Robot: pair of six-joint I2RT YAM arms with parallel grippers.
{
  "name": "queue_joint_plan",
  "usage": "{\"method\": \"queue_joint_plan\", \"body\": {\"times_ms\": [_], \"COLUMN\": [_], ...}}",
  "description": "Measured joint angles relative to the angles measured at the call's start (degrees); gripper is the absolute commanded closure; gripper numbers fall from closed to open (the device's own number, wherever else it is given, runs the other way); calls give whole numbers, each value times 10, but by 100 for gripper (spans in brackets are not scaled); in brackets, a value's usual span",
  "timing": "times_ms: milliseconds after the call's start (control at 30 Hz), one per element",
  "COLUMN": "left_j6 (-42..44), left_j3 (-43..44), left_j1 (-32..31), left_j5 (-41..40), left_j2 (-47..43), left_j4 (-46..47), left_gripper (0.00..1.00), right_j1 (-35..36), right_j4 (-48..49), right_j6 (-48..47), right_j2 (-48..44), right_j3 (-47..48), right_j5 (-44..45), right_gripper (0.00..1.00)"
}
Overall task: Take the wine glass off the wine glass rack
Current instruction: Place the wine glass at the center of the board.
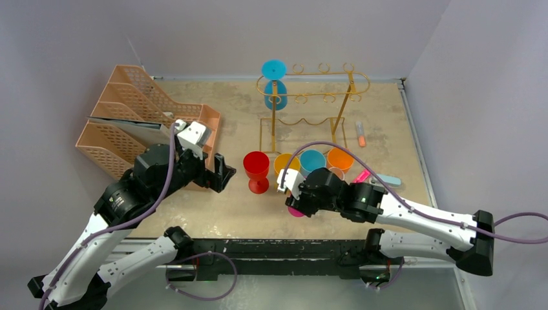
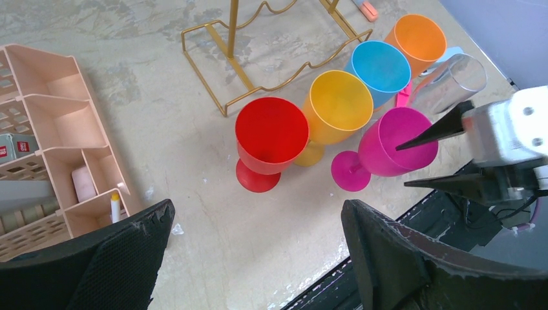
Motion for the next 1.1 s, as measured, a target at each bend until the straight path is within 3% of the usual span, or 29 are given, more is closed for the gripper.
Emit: {"method": "queue_joint_plan", "body": {"times_ms": [300,367,433,600,767,1100], "left_j6": [-1,-2,-5,-5,-8,-15], "left_j3": [0,0,0,0,0,-1], "left_j1": [0,0,0,0,0,0], "left_j5": [0,0,-3,8,13,13], "left_j2": [17,25,33,61,75,66], "left_j4": [0,0,-2,-13,-12,-11], "left_gripper": [0,0,0,0,0,0], "right_j1": [0,0,-1,-83,-172,-278], "right_j4": [10,-10,-40,-135,-165,-142], "right_j6": [43,58,79,163,224,311], "right_j2": [-62,-50,-20,108,171,286], "right_j3": [95,150,220,446,510,633], "right_j5": [5,33,71,115,87,7], "right_gripper": [29,21,20,20,32,36]}}
